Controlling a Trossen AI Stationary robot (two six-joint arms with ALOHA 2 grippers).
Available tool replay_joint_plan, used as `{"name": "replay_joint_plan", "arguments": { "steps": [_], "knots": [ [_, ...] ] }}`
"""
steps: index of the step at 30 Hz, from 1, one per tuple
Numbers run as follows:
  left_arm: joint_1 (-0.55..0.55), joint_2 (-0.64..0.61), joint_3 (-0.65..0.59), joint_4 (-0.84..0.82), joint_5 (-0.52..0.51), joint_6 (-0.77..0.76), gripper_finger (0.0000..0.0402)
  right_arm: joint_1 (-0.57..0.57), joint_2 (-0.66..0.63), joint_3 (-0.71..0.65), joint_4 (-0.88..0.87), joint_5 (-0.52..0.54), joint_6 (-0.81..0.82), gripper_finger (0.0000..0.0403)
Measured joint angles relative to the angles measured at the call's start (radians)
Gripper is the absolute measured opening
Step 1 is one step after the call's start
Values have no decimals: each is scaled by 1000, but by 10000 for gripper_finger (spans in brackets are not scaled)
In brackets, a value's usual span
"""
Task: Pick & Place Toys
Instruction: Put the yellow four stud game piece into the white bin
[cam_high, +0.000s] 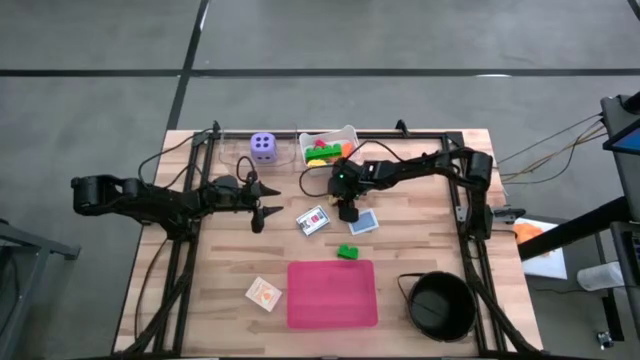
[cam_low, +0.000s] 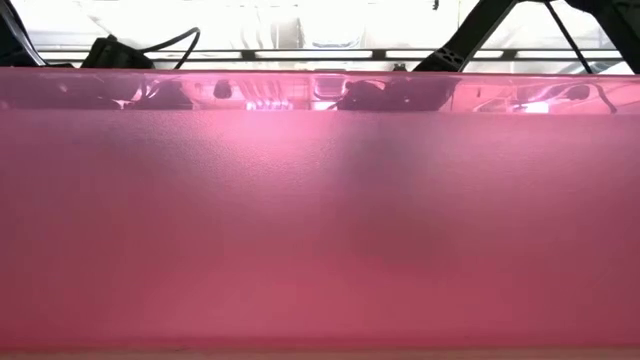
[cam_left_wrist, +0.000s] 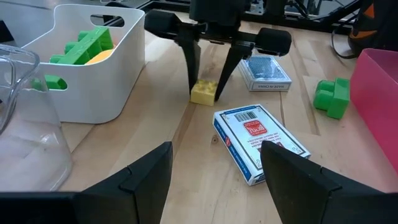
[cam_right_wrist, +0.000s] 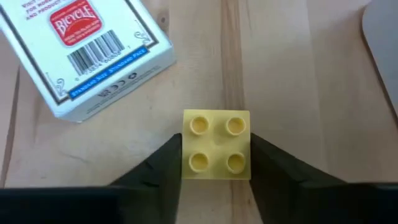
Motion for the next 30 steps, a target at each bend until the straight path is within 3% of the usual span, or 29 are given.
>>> {"name": "replay_joint_plan", "arguments": {
  "steps": [1,11,16,20,24,30],
  "knots": [
    [0,0,0,0,0,0,245,3,-1,1,-3,1,0,133],
    [0,0,0,0,0,0,245,20,-6,1,-13,-1,0,133],
    [0,0,0,0,0,0,245,21,-35,-2,12,-70,0,133],
    [0,0,0,0,0,0,245,20,-54,-3,129,-198,0,133],
    [0,0,0,0,0,0,245,20,-52,-38,357,-289,32,133],
    [0,0,0,0,0,0,245,-5,-49,-56,487,-237,50,133]
  ]
}}
